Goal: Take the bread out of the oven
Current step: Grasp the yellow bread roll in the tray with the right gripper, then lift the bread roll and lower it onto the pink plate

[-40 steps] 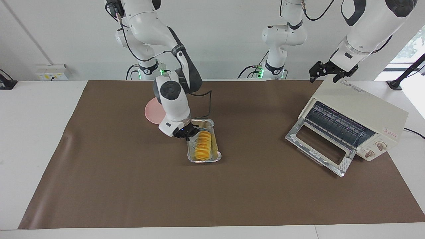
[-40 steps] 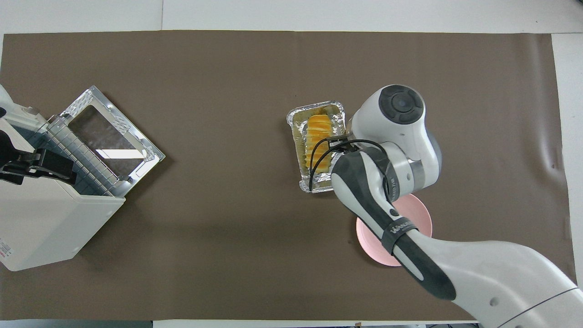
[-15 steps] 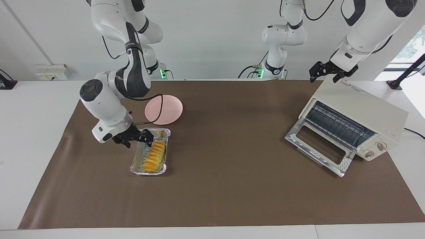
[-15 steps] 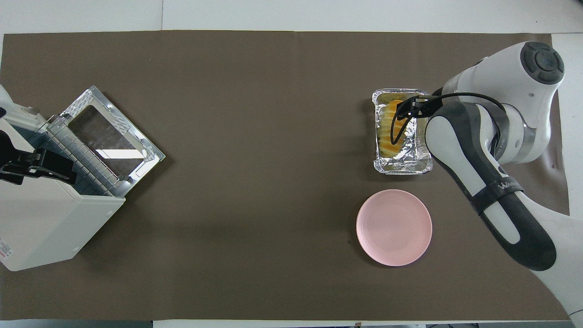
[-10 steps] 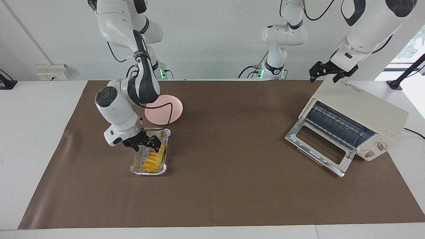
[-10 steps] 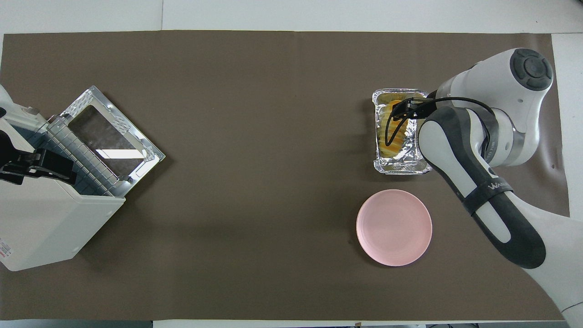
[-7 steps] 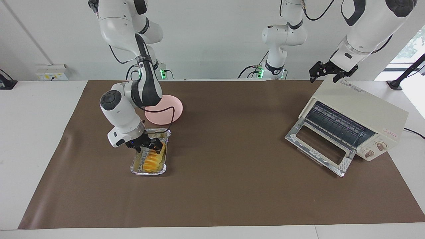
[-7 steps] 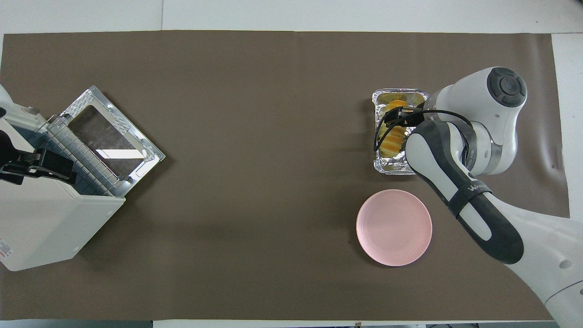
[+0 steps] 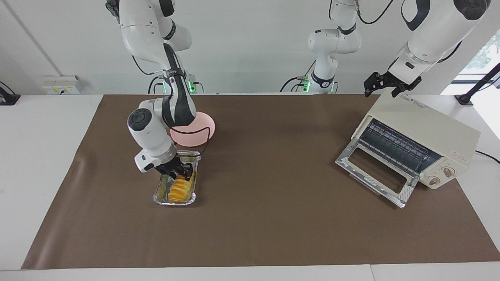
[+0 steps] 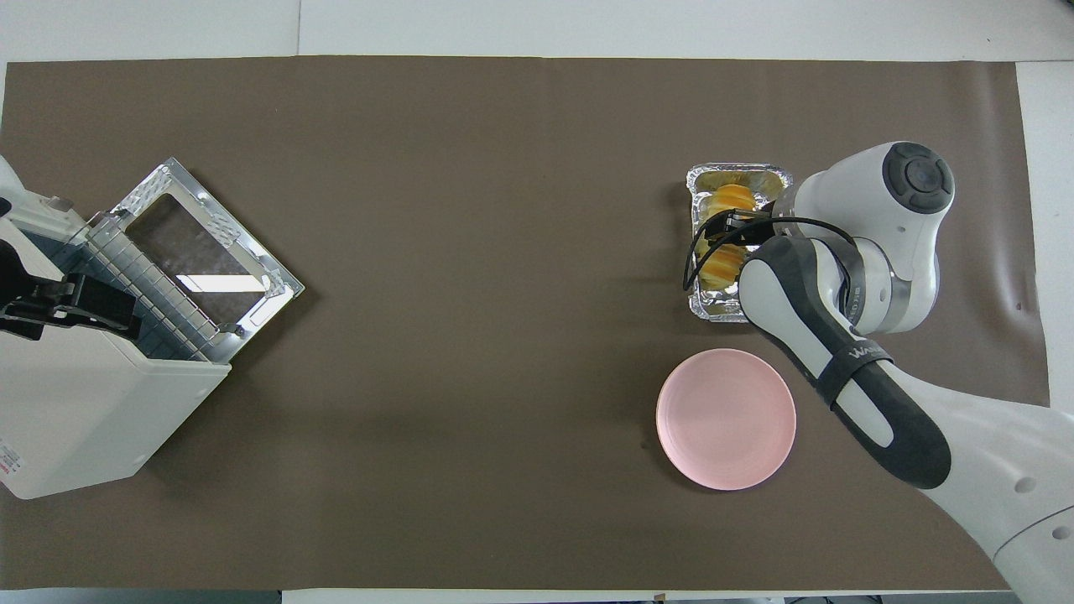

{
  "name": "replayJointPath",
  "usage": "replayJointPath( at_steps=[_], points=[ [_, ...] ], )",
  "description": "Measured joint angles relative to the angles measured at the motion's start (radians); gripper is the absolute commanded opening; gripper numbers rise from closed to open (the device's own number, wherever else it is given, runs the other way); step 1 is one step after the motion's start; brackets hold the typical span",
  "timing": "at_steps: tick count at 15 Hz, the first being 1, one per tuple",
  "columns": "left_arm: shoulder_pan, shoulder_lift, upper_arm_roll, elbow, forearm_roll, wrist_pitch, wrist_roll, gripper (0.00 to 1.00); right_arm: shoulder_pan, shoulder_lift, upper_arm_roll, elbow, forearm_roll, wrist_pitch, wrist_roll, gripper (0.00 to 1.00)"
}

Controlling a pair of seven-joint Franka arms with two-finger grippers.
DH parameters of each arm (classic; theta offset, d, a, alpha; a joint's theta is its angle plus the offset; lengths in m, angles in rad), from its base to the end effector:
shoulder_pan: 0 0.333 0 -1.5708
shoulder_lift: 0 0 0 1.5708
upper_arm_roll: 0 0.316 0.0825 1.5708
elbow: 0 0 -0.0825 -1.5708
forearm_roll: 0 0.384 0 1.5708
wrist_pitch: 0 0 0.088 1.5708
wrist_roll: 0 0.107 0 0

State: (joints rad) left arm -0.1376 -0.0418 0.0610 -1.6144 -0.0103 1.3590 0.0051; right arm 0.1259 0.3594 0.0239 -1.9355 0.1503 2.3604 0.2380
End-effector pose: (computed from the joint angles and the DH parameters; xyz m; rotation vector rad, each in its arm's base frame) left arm 0.5152 -0.0401 0.6107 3.1158 -0.1296 -0.3350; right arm 0.6184 0.0945 0.3064 -2.9990 0.2909 -0.0622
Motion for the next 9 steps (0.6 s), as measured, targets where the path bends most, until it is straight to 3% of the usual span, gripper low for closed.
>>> replayJointPath(
  at_steps=[5, 9],
  points=[
    [0.0, 0.0, 0.0, 0.0, 0.0, 0.0, 0.0, 1.0, 0.0, -0.007, 0.0, 0.013, 0.0, -0.042, 0.0, 0.0],
    [0.0, 0.0, 0.0, 0.0, 0.0, 0.0, 0.0, 1.0, 0.002, -0.07, 0.002, 0.123, 0.0, -0.301, 0.0, 0.0]
  ],
)
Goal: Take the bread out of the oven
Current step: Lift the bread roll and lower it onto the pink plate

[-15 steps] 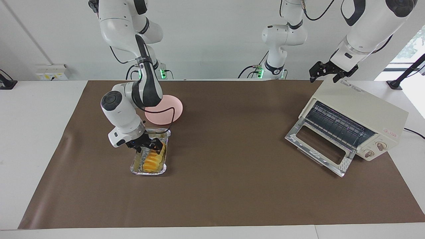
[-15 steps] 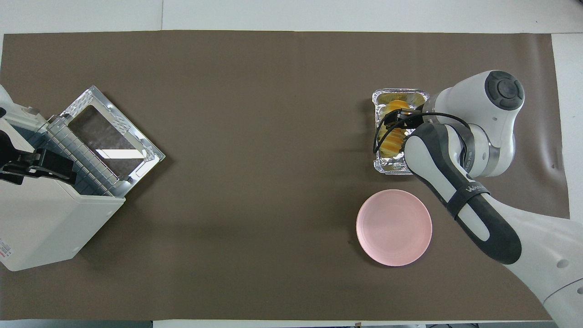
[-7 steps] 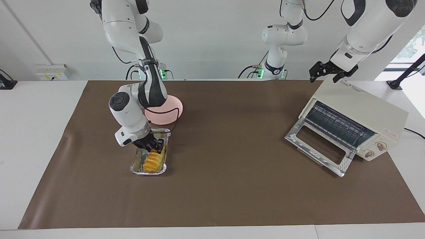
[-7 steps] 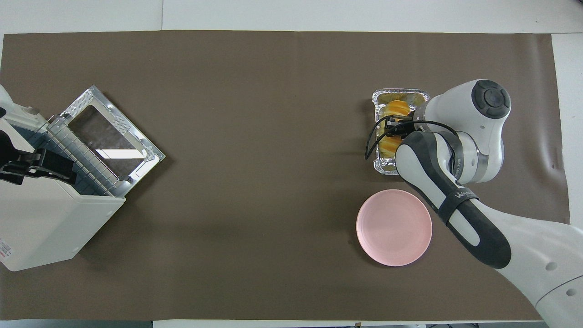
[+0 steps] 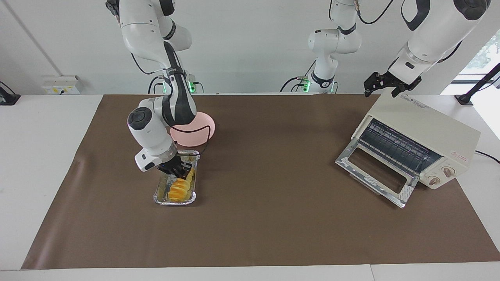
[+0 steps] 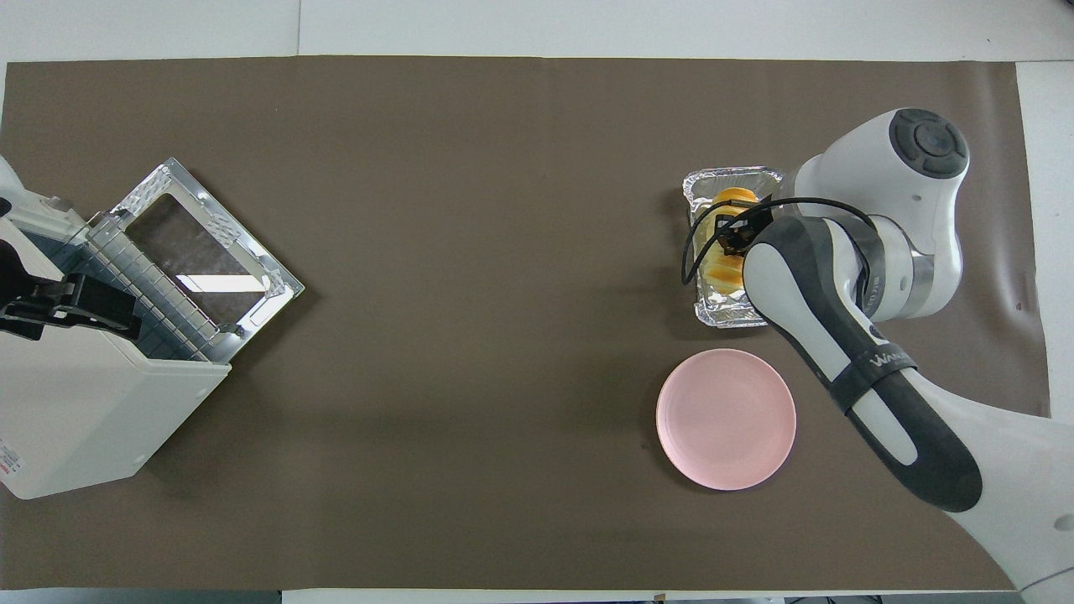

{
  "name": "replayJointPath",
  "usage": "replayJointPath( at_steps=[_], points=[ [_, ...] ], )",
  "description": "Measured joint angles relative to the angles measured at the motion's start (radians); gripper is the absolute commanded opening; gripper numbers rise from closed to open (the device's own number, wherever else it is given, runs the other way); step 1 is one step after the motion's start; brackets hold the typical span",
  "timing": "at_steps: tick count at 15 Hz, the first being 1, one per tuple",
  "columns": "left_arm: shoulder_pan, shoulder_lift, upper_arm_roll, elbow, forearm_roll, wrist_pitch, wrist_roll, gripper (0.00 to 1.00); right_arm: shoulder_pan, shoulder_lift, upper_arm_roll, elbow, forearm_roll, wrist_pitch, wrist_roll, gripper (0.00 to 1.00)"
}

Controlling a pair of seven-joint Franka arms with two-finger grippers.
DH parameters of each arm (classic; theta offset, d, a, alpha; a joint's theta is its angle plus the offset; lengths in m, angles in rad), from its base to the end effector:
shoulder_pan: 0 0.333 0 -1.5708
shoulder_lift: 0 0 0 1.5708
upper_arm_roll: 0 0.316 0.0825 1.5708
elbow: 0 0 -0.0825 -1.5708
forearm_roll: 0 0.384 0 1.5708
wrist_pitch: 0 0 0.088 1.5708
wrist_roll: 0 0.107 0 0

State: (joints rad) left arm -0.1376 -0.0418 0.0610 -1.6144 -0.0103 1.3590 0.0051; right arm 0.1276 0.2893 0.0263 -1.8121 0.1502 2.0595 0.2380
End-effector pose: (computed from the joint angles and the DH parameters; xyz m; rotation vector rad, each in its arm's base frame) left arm 0.5152 -0.0401 0.6107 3.1158 -0.1296 -0.3350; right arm 0.6175 0.1028 0.3792 -3.0026 0.2384 0.1028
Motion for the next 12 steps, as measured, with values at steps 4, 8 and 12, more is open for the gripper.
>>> replayJointPath(
  at_steps=[4, 8, 12],
  points=[
    [0.0, 0.0, 0.0, 0.0, 0.0, 0.0, 0.0, 1.0, 0.006, -0.136, 0.002, -0.011, 0.0, -0.236, 0.027, 0.0],
    [0.0, 0.0, 0.0, 0.0, 0.0, 0.0, 0.0, 1.0, 0.077, -0.27, 0.004, -0.214, 0.0, -0.288, 0.059, 0.0],
    [0.0, 0.0, 0.0, 0.0, 0.0, 0.0, 0.0, 1.0, 0.091, -0.374, 0.005, -0.416, 0.0, -0.285, 0.061, 0.0]
  ],
)
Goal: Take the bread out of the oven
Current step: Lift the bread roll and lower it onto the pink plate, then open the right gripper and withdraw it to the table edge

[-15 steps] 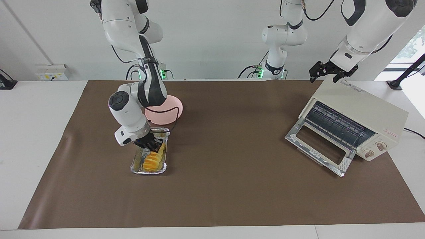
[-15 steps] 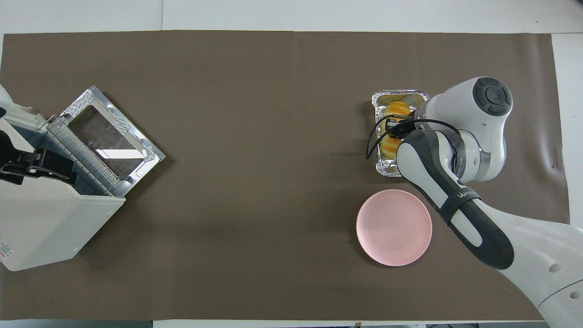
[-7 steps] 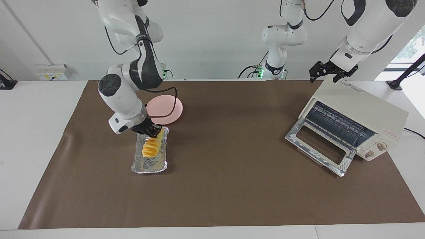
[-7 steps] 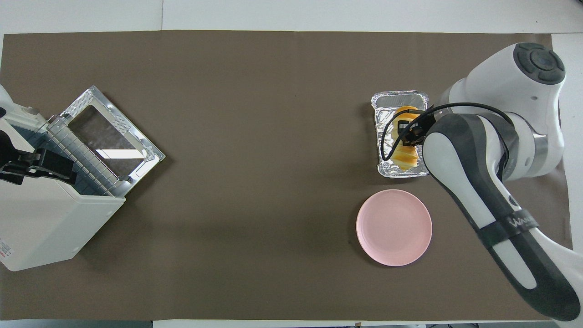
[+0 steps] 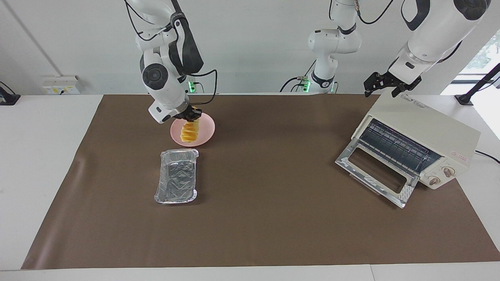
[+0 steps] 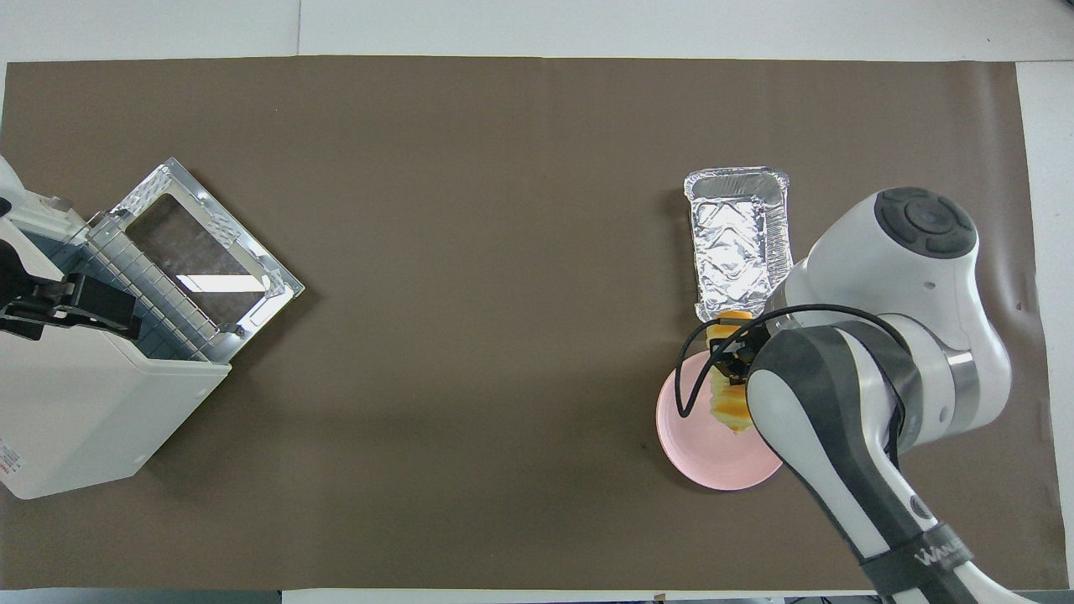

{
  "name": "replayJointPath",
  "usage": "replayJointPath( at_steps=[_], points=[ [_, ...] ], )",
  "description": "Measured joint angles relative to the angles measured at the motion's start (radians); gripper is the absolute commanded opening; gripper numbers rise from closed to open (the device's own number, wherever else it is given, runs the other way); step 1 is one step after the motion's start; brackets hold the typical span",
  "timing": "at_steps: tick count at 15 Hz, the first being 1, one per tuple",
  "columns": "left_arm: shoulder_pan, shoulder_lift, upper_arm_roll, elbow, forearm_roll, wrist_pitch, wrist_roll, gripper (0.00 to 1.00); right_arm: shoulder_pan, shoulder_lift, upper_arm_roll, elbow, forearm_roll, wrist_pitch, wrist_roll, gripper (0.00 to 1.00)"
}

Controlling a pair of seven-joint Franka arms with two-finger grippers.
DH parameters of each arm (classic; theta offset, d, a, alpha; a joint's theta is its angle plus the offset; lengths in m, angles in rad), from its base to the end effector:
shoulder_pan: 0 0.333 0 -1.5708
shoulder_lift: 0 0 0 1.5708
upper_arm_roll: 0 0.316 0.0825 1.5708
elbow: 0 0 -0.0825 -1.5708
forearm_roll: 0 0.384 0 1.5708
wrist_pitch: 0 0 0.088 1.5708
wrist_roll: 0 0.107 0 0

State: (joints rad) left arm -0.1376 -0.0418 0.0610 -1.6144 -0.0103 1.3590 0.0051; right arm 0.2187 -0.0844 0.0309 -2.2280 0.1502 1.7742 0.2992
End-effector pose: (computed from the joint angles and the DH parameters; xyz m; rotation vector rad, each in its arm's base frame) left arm 0.5152 -0.0401 0.6107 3.1158 -0.1296 -0.3350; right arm 0.4492 0.1280 0.3853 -3.0456 0.1648 0.6056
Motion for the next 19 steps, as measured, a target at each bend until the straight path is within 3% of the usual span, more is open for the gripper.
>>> replayJointPath(
  at_steps=[4, 8, 19],
  points=[
    [0.0, 0.0, 0.0, 0.0, 0.0, 0.0, 0.0, 1.0, -0.004, -0.075, -0.001, -0.124, 0.0, 0.02, -0.076, 0.0],
    [0.0, 0.0, 0.0, 0.0, 0.0, 0.0, 0.0, 1.0, -0.032, -0.116, -0.004, -0.215, 0.0, 0.14, -0.176, 0.0],
    [0.0, 0.0, 0.0, 0.0, 0.0, 0.0, 0.0, 1.0, -0.029, -0.118, -0.001, -0.245, 0.0, 0.2, -0.188, 0.0]
  ],
)
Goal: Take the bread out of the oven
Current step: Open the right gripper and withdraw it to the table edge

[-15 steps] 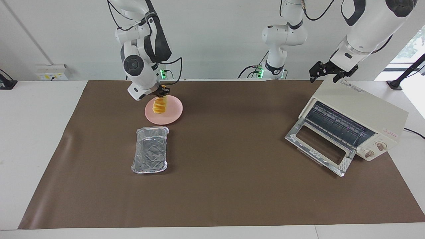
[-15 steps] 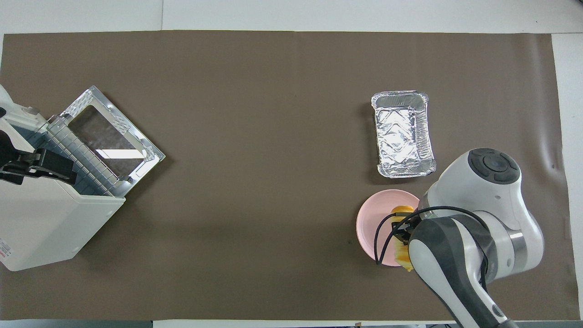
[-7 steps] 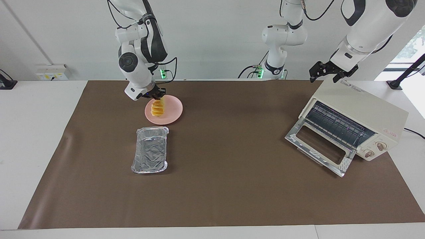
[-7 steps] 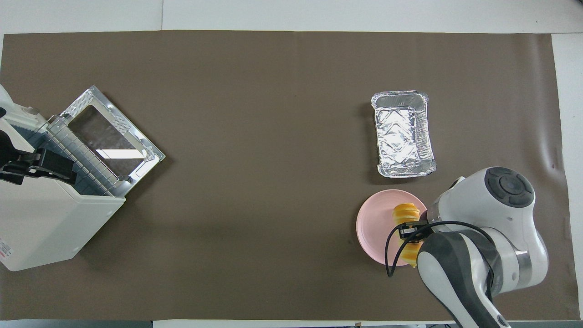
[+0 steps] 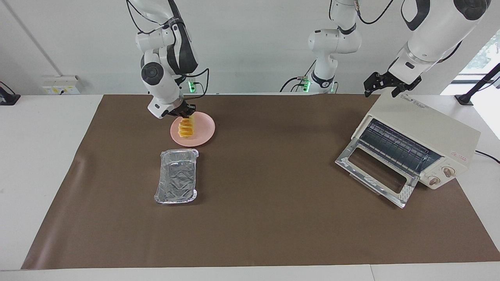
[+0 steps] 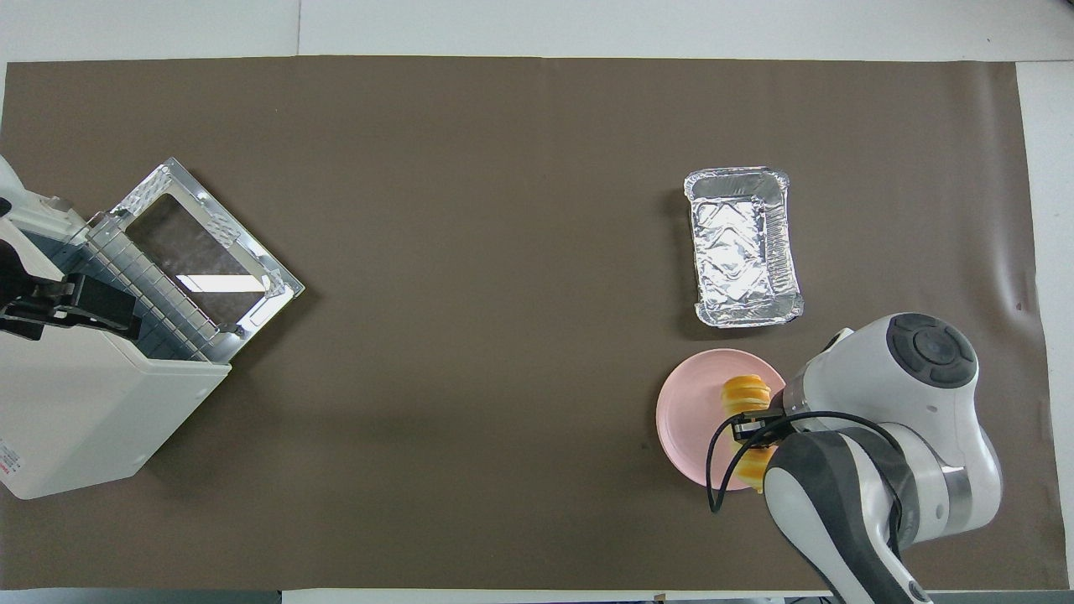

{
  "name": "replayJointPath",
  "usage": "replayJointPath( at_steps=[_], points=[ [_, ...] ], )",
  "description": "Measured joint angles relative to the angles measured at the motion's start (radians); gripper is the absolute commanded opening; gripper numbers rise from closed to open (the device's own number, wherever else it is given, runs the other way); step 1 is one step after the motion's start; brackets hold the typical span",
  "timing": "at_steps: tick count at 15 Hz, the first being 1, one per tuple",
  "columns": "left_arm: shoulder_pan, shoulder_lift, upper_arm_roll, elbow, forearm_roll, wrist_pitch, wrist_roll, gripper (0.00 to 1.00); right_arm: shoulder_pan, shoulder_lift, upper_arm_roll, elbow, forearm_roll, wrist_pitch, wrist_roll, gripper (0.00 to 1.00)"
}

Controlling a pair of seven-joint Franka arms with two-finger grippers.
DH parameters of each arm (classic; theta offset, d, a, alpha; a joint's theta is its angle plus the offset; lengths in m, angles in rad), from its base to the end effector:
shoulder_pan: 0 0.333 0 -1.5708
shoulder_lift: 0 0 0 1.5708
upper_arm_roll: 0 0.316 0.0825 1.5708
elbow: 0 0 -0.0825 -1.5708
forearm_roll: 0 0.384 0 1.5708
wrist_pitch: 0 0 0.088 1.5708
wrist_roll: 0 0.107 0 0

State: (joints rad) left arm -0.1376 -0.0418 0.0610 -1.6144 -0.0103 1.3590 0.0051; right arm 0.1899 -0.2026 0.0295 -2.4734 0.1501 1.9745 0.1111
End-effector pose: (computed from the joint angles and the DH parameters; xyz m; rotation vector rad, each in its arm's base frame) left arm 0.5152 -0.0401 0.6107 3.1158 -0.1296 -0.3350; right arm 0.4054 0.1000 0.3473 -3.0322 -0.0412 0.4765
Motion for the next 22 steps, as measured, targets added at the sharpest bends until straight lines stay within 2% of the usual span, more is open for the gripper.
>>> replayJointPath(
  at_steps=[2, 4, 5, 7, 8, 13, 19, 22],
  points=[
    [0.0, 0.0, 0.0, 0.0, 0.0, 0.0, 0.0, 1.0, 0.0, 0.0, 0.0, 0.0, 0.0, 0.0, 0.0, 0.14],
    [0.0, 0.0, 0.0, 0.0, 0.0, 0.0, 0.0, 1.0, 0.001, 0.0, 0.0, -0.001, 0.0, 0.001, 0.0, 0.23],
    [0.0, 0.0, 0.0, 0.0, 0.0, 0.0, 0.0, 1.0, 0.002, 0.0, 0.0, -0.001, 0.0, 0.002, 0.0, 0.35],
    [0.0, 0.0, 0.0, 0.0, 0.0, 0.0, 0.0, 1.0, 0.015, 0.0, 0.001, -0.001, 0.0, 0.006, 0.004, 0.86],
    [0.0, 0.0, 0.0, 0.0, 0.0, 0.0, 0.0, 1.0, 0.019, 0.0, 0.001, -0.001, 0.0, 0.007, 0.009, 1.0],
    [0.0, 0.0, 0.0, 0.0, 0.0, 0.0, 0.0, 1.0, 0.017, 0.001, 0.0, 0.036, 0.0, 0.007, 0.017, 1.0],
    [0.0, 0.0, 0.0, 0.0, 0.0, 0.0, 0.0, 1.0, -0.087, 0.002, -0.007, 0.28, -0.015, -0.135, 0.018, 1.0],
    [0.0, 0.0, 0.0, 0.0, 0.0, 0.0, 0.0, 1.0, -0.142, 0.003, -0.01, 0.402, -0.082, -0.203, -0.02, 1.0]
  ],
)
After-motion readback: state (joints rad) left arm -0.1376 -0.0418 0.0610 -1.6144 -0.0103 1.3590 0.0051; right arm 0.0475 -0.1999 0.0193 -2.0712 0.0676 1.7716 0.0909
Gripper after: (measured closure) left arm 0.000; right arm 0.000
